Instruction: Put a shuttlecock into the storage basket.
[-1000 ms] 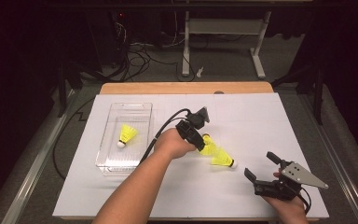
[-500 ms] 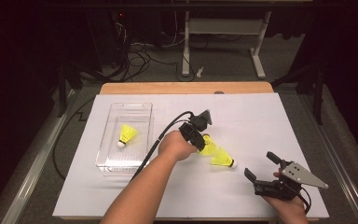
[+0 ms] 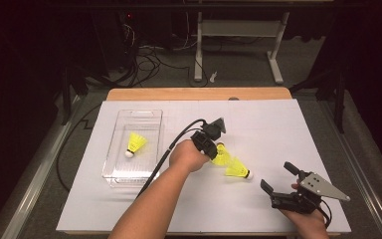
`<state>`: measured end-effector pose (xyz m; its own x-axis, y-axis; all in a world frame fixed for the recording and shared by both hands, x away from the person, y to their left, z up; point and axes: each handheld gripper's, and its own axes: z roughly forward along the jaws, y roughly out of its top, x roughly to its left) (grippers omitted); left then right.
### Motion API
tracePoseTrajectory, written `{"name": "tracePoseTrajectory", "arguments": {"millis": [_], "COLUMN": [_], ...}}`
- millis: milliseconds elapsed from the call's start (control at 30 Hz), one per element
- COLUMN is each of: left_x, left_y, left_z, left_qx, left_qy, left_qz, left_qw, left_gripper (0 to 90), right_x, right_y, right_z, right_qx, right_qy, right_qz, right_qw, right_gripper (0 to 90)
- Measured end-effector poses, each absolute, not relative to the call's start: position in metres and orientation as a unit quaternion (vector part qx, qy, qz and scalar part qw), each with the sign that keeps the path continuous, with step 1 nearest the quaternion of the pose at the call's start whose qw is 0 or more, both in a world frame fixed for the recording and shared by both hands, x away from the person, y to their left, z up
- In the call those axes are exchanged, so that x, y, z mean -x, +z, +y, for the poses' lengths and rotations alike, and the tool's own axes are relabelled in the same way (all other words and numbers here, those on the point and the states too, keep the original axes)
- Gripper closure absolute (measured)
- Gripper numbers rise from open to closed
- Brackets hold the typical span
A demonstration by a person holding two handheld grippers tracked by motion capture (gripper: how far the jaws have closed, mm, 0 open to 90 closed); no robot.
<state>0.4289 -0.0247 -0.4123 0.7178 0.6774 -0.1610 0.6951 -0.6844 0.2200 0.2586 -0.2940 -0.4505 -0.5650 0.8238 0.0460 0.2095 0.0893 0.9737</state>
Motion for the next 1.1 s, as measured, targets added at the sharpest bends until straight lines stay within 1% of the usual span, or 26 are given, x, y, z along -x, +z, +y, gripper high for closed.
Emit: {"name": "tracePoseTrajectory", "arguments": {"millis": [200,333,433,667,1100], "left_x": [-0.428,-0.428,-0.428,-0.424,-0.412], "left_y": [-0.415,-0.414,-0.413,-0.404,-0.390], "left_z": [-0.025,-0.023,-0.021,-0.016,0.013], "left_qx": [-0.916,-0.914,-0.915,-0.918,-0.913], "left_qy": [-0.029,-0.023,-0.022,-0.028,-0.043], "left_qz": [0.379,0.383,0.379,0.371,0.378], "left_qw": [0.130,0.133,0.135,0.134,0.148], "left_gripper": [81.9,88.3,89.7,90.0,90.0], "right_x": [-0.258,-0.259,-0.259,-0.259,-0.260], "right_y": [-0.451,-0.451,-0.451,-0.451,-0.451], "right_z": [-0.294,-0.294,-0.294,-0.294,-0.292], "right_qx": [-0.377,-0.377,-0.376,-0.376,-0.374], "right_qy": [0.560,0.560,0.560,0.560,0.556], "right_qz": [0.685,0.685,0.686,0.686,0.689], "right_qw": [0.274,0.274,0.274,0.274,0.275], "right_gripper": [0.2,0.2,0.2,0.2,0.2]}}
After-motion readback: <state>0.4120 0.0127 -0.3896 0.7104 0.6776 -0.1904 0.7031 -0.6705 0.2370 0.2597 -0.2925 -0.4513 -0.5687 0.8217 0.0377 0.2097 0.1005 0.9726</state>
